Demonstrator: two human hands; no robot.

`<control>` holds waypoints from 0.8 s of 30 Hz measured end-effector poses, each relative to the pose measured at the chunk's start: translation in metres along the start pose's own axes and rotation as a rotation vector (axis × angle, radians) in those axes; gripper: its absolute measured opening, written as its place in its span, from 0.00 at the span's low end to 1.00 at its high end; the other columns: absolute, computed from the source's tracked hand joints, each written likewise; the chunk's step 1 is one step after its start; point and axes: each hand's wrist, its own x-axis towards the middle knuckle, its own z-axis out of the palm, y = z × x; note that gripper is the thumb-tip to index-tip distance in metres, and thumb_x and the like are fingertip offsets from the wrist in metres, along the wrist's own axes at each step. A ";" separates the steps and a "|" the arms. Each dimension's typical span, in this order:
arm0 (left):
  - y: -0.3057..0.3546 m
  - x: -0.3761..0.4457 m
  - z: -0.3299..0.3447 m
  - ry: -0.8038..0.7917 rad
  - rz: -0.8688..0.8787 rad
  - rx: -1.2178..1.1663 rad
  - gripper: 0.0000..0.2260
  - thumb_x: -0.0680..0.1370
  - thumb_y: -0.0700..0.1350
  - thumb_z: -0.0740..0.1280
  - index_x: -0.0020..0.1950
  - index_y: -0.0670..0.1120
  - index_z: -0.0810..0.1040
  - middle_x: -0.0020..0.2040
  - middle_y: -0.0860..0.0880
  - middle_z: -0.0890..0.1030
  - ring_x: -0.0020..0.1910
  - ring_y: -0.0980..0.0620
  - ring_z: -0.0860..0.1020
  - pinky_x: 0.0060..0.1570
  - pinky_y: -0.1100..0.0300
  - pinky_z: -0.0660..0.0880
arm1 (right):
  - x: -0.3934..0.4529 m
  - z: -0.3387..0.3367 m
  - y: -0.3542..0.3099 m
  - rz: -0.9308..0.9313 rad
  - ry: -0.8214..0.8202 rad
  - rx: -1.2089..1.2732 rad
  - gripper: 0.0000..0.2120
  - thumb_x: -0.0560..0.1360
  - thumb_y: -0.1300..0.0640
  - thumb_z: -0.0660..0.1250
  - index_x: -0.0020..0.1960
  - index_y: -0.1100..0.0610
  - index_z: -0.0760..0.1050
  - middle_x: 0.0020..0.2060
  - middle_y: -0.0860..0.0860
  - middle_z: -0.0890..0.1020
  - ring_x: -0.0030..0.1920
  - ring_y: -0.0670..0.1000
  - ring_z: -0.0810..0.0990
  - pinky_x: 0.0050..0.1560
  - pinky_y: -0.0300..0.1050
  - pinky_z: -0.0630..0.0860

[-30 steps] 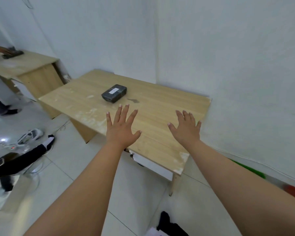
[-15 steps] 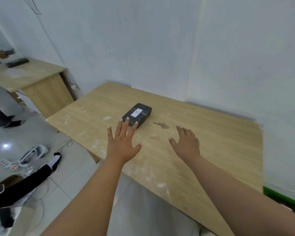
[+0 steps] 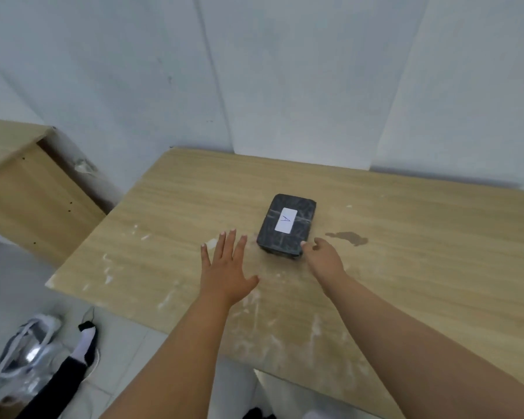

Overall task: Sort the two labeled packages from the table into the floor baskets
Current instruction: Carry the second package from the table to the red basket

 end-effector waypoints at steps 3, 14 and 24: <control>-0.032 0.028 0.018 -0.088 0.058 0.025 0.41 0.73 0.68 0.54 0.78 0.52 0.38 0.79 0.49 0.36 0.77 0.48 0.34 0.74 0.37 0.37 | 0.017 0.035 -0.011 0.143 0.108 0.210 0.27 0.77 0.43 0.62 0.67 0.61 0.70 0.64 0.61 0.77 0.59 0.62 0.77 0.59 0.56 0.76; -0.054 0.066 0.045 -0.502 0.072 -0.152 0.48 0.68 0.72 0.61 0.74 0.61 0.31 0.74 0.56 0.23 0.74 0.45 0.26 0.65 0.22 0.43 | 0.034 0.078 -0.010 0.225 0.357 0.214 0.28 0.68 0.43 0.73 0.64 0.55 0.75 0.59 0.59 0.72 0.58 0.60 0.76 0.63 0.57 0.75; -0.040 0.072 0.024 -0.303 0.036 -0.202 0.30 0.78 0.61 0.54 0.78 0.52 0.53 0.80 0.45 0.49 0.78 0.40 0.53 0.73 0.37 0.55 | 0.005 0.026 -0.006 0.120 0.345 0.652 0.17 0.74 0.60 0.68 0.62 0.58 0.72 0.54 0.57 0.82 0.49 0.58 0.82 0.43 0.50 0.79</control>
